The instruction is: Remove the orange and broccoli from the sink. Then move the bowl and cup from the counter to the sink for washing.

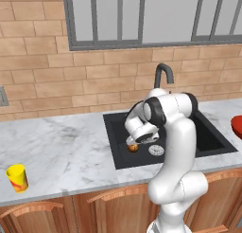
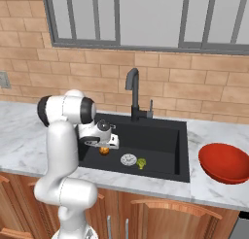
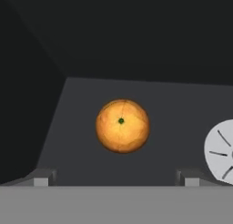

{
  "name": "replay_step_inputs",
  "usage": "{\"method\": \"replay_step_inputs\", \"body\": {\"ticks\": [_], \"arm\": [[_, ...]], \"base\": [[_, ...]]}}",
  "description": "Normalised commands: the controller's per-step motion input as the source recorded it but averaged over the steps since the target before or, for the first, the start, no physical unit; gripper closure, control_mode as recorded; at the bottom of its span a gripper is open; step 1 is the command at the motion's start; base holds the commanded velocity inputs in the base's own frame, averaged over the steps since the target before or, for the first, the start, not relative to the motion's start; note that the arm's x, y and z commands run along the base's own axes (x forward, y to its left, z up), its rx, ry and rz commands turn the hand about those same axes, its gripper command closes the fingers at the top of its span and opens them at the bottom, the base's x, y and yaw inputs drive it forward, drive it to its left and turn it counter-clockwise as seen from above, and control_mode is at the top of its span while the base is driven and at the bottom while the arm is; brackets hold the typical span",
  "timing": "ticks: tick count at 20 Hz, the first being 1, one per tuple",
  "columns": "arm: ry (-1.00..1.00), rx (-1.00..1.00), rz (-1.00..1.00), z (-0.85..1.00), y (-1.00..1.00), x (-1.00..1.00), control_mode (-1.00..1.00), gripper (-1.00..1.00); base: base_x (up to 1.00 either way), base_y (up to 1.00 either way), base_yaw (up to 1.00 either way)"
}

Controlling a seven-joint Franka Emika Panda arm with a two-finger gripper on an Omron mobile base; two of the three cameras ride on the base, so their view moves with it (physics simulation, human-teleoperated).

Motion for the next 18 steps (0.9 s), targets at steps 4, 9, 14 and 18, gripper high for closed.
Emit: {"method": "replay_step_inputs", "body": {"ticks": [4, 9, 14, 18], "arm": [[0.0, 0.0, 0.0, -0.17, 0.07, 0.22, -1.0, -1.0], [0.0, 0.0, 0.0, -0.17, 0.04, 0.23, -1.0, -1.0], [0.0, 0.0, 0.0, -0.15, 0.01, 0.21, -1.0, -1.0], [0.01, 0.0, 0.0, -0.15, 0.02, 0.19, -1.0, -1.0]], "base": [[0.0, 0.0, 0.0], [0.0, 0.0, 0.0], [0.0, 0.0, 0.0], [0.0, 0.0, 0.0]]}}
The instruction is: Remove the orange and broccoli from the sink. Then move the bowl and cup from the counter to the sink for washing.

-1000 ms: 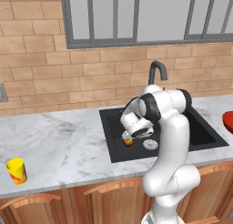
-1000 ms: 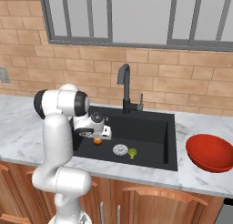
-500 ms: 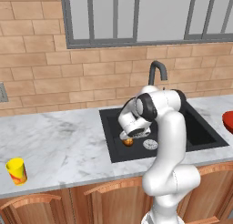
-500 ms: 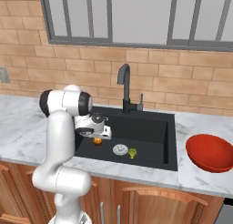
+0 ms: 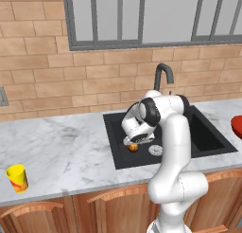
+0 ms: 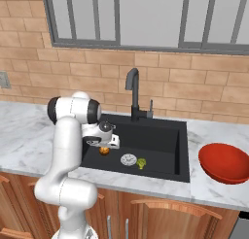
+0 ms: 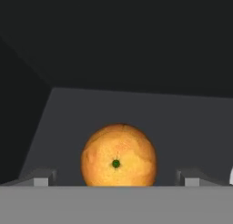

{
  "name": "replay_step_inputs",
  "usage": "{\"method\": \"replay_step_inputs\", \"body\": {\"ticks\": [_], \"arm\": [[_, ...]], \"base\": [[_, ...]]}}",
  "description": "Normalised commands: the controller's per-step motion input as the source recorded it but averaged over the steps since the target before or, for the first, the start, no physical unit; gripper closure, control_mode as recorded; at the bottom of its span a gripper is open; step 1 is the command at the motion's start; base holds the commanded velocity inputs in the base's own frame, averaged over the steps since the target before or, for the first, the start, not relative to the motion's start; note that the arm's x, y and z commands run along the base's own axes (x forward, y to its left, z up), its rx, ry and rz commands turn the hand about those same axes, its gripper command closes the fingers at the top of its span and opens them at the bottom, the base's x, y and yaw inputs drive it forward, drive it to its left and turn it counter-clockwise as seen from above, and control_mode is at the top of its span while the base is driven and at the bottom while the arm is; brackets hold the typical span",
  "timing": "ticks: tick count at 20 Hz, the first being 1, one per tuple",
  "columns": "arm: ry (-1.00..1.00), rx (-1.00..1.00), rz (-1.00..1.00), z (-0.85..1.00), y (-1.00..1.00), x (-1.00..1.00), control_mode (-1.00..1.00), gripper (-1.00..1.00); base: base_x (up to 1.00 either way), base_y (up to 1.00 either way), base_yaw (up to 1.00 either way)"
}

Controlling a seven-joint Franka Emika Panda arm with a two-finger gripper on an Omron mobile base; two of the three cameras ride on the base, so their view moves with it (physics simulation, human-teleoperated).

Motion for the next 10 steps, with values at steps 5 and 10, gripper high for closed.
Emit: {"method": "replay_step_inputs", "body": {"ticks": [5, 10], "arm": [[0.01, 0.0, 0.0, -0.15, 0.01, 0.1, -1.0, -1.0], [0.0, 0.0, 0.0, -0.13, 0.03, 0.0, -1.0, -1.0]], "base": [[0.0, 0.0, 0.0], [0.0, 0.0, 0.0]]}}
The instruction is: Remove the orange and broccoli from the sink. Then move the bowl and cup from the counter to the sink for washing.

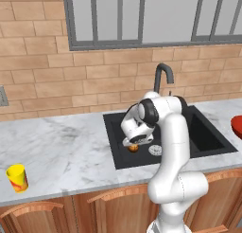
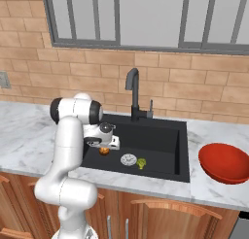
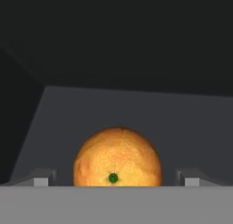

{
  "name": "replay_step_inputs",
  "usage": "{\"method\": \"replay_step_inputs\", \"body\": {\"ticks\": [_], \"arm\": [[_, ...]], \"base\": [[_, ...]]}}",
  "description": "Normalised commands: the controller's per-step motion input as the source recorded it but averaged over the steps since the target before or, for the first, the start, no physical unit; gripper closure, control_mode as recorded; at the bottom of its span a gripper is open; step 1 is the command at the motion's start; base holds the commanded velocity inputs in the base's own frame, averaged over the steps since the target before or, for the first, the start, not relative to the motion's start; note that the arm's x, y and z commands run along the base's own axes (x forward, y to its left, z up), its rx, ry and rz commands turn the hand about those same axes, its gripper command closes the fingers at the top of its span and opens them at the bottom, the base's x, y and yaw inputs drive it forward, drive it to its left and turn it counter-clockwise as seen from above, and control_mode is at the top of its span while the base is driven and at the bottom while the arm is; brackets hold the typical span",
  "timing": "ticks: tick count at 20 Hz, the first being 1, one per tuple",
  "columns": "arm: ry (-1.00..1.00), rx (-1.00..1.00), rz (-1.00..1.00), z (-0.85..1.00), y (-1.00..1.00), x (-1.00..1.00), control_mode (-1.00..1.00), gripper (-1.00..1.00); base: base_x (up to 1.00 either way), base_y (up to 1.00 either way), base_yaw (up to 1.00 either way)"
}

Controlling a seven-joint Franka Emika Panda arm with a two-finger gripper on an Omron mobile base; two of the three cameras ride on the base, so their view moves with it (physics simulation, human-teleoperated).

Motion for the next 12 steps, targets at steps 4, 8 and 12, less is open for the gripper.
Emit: {"method": "replay_step_inputs", "body": {"ticks": [4, 8, 12], "arm": [[0.0, 0.0, 0.0, -0.13, 0.05, 0.02, -1.0, -1.0], [0.02, 0.0, 0.0, -0.18, 0.08, 0.07, -1.0, -1.0], [0.0, 0.0, -0.03, -0.14, 0.03, 0.0, -1.0, -1.0]], "base": [[0.0, 0.0, 0.0], [0.0, 0.0, 0.0], [0.0, 0.0, 0.0]]}}
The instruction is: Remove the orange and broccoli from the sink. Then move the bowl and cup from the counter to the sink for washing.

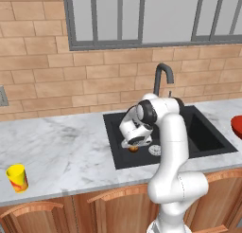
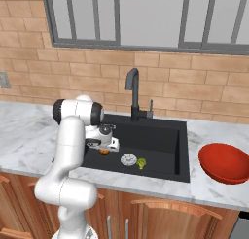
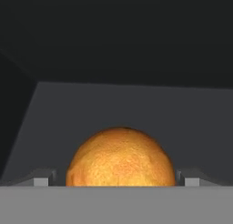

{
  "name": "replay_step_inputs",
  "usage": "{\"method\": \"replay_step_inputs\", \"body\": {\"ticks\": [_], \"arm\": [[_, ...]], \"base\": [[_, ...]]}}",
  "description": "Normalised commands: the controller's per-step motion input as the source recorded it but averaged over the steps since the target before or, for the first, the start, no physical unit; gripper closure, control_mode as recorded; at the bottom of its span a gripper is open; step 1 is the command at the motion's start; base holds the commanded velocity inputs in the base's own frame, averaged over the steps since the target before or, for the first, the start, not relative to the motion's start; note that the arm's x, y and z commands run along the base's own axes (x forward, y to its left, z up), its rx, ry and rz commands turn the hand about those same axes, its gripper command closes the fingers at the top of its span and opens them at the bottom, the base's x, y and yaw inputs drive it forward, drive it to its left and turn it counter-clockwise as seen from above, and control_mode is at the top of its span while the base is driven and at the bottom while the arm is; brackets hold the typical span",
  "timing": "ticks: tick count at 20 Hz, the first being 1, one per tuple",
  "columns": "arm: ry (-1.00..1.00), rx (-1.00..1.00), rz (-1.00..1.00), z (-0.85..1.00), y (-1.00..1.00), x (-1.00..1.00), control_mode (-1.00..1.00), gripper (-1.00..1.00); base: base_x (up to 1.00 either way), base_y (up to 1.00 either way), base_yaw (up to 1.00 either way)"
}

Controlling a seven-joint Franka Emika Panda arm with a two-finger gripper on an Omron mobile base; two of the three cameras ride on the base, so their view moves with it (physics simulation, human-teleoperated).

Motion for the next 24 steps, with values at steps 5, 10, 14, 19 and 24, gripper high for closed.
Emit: {"method": "replay_step_inputs", "body": {"ticks": [5, 10, 14, 19, 24], "arm": [[0.01, 0.0, -0.03, -0.16, 0.08, 0.0, -1.0, 1.0], [0.04, 0.0, 0.0, -0.15, 0.04, 0.02, -1.0, 1.0], [0.0, 0.02, 0.0, 0.16, -0.04, -0.15, -1.0, 1.0], [-0.04, 0.0, 0.03, 0.5, -0.05, -0.31, -1.0, 1.0], [0.0, -0.03, 0.0, 0.55, -0.03, -0.24, -1.0, 1.0]], "base": [[0.0, 0.0, 0.0], [0.0, 0.0, 0.0], [0.0, 0.0, 0.0], [0.0, 0.0, 0.0], [0.0, 0.0, 0.0]]}}
